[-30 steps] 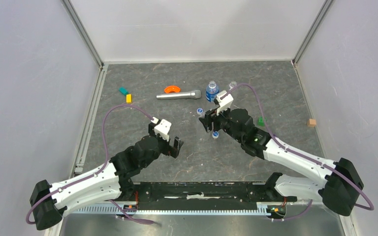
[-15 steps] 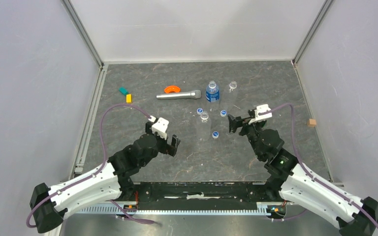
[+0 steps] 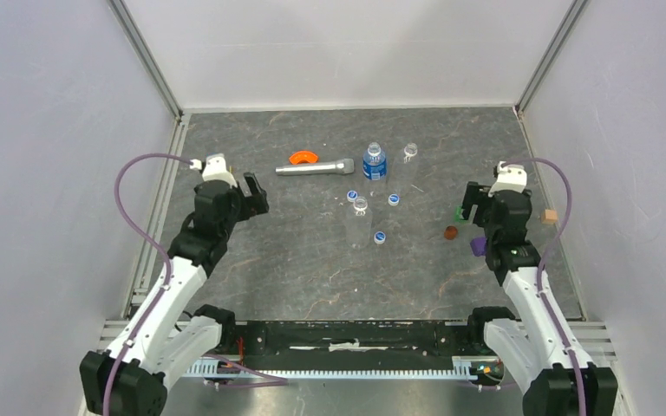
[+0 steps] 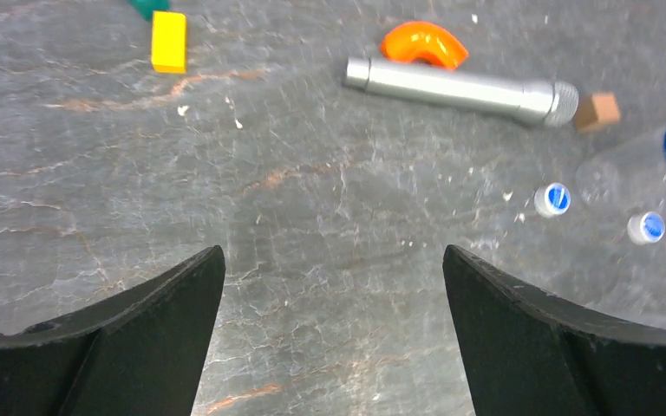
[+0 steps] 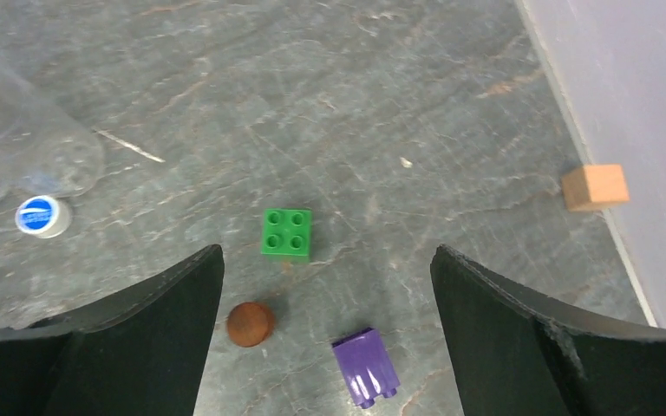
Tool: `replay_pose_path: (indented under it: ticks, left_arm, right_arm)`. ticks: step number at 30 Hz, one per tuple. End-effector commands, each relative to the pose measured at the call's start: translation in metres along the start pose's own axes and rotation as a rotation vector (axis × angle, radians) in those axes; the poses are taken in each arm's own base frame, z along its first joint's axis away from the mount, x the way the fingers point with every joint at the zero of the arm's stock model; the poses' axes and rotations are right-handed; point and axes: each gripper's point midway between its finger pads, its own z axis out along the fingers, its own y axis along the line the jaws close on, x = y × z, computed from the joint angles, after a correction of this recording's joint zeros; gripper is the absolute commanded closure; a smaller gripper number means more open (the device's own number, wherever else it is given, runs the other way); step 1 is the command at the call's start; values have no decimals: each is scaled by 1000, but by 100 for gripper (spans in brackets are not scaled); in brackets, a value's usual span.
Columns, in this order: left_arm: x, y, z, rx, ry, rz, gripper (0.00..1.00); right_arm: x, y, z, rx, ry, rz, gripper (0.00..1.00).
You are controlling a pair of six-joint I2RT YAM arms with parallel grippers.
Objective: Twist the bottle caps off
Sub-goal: Reset both arms
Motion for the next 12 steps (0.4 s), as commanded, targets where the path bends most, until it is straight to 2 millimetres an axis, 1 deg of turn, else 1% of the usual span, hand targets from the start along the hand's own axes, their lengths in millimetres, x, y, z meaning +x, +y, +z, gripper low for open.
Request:
replay_pose_path:
  ticks: [1, 4, 6, 10, 12]
  left_arm:
    - [-47, 18, -16, -167, -77, -153, 0]
    - [-51, 34, -25, -270, -83, -179, 0]
    - [-48, 41, -29, -302, -90, -203, 0]
    - [-39, 43, -30, -301, -94, -220, 0]
    - [-41, 42, -31, -296, -99, -220, 0]
  right_arm:
    - [-44, 28, -13, -197, -94, 7, 7]
    - [-49, 41, -20, -276, -113, 0, 8]
    - [-46, 44, -23, -297, -110, -1, 8]
    - [-45, 41, -28, -285, -132, 22, 8]
    - [-45, 41, -31, -287, -150, 31, 8]
